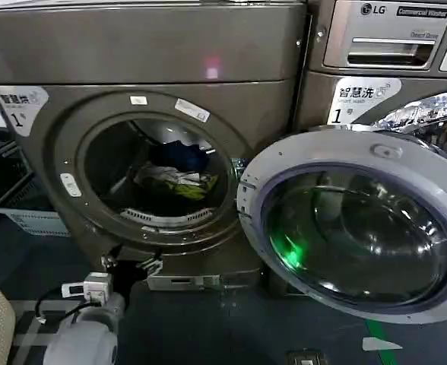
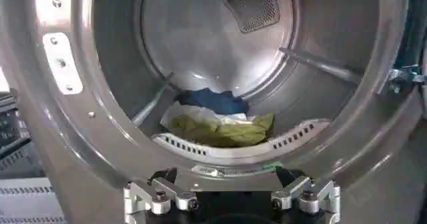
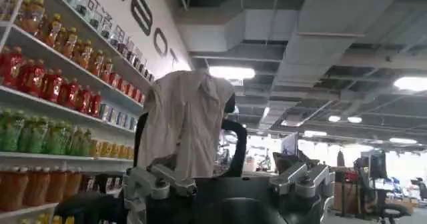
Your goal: Grasp the clothes from the dryer.
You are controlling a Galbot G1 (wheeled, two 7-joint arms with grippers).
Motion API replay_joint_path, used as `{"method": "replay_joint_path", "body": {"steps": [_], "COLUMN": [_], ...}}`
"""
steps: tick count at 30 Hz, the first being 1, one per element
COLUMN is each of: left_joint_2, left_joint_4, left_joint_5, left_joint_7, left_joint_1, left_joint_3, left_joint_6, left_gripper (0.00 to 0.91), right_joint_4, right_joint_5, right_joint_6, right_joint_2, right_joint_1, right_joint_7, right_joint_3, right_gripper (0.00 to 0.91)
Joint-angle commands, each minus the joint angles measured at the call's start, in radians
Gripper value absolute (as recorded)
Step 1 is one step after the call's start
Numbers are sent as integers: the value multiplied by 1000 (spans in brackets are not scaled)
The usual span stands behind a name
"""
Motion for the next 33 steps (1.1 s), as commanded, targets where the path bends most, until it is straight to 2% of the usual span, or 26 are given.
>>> {"method": "replay_joint_path", "body": {"steps": [1, 33], "left_joint_2": [1, -12], "left_joint_4": [2, 18], "left_joint_5": [-1, 21], "left_joint_7": [0, -29], "left_joint_1": [-1, 9], "left_joint_3": [0, -6], "left_joint_6": [49, 36], "left_gripper": [907, 907], "right_joint_4": [6, -6], "right_joint_5": [0, -4], "right_joint_6": [1, 4], "right_joint_2": [2, 13], "right_joint_1": [-1, 14], "right_joint_7": [0, -4], "right_joint_3": [-1, 0], "right_gripper": [907, 907]}}
